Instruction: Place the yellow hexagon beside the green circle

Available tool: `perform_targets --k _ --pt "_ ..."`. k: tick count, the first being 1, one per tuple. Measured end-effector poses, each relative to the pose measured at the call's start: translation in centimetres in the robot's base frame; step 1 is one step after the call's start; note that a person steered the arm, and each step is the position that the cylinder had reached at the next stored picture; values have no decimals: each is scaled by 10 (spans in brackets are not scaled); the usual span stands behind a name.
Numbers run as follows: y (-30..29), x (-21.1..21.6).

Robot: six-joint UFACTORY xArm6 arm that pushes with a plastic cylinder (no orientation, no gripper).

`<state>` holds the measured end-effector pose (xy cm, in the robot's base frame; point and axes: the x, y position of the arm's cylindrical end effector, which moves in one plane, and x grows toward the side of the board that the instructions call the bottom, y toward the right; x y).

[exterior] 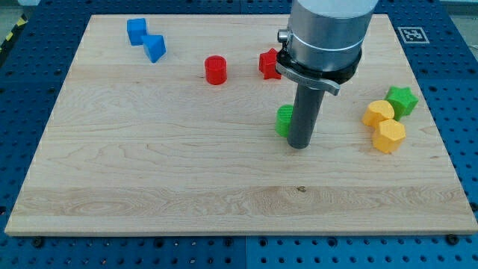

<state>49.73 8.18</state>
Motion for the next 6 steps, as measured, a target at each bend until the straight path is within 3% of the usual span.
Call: perform_targets --k 2,4,5,6 --pt "22 41" --pt "44 52" --pt "69 78" --pt "135 84"
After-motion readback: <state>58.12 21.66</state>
